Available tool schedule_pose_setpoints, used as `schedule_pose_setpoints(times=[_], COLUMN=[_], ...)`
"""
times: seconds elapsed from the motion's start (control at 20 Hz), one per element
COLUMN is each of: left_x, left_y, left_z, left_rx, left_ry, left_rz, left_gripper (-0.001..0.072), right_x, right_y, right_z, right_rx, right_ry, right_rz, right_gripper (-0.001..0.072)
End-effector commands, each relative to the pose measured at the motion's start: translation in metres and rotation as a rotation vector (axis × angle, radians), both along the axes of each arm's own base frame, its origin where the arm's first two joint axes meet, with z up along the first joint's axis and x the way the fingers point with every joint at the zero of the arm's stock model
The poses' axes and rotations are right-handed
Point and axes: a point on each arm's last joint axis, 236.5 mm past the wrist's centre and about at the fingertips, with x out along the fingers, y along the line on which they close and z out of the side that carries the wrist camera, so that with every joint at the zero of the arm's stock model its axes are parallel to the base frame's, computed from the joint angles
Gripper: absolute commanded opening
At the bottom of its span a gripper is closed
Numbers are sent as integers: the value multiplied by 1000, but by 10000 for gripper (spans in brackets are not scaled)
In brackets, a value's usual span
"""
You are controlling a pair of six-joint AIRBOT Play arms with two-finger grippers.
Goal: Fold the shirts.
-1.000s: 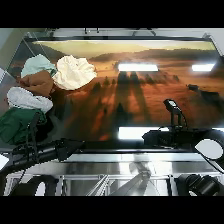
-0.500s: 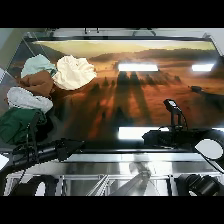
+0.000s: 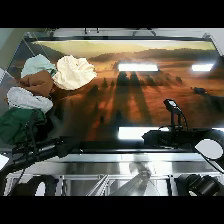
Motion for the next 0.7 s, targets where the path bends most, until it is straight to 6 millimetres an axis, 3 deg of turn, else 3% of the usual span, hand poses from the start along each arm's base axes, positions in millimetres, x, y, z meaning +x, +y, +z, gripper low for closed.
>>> schedule_pose_setpoints(times=[0.0,0.1,0.15,0.2,0.25,0.3,0.35,0.45,0.55,0.65], left_x=[17,37,51,68,85,104,123,160,198,240], left_y=[14,42,62,83,100,117,133,164,185,191], left_z=[10,25,34,45,56,66,74,81,69,41], left_rx=[71,224,300,356,380,388,389,390,380,370], left_ry=[-51,-81,-76,-70,-63,-54,-43,-13,47,108], left_rz=[51,93,136,185,229,272,307,359,363,330], left_gripper=[1,20,82,312,328,328,341,720,720,720], right_x=[7,22,32,40,49,60,72,92,109,119], right_y=[2,1,-1,-5,-10,-18,-27,-47,-67,-84], right_z=[3,8,13,17,23,28,35,43,44,36], right_rx=[13,9,3,10,14,11,-1,-25,-54,-76], right_ry=[-28,-103,-154,-174,-187,-198,-224,-262,-273,-255], right_rz=[-12,-10,-9,-33,-62,-97,-117,-157,-202,-245], right_gripper=[25,28,41,195,389,437,438,437,437,436])
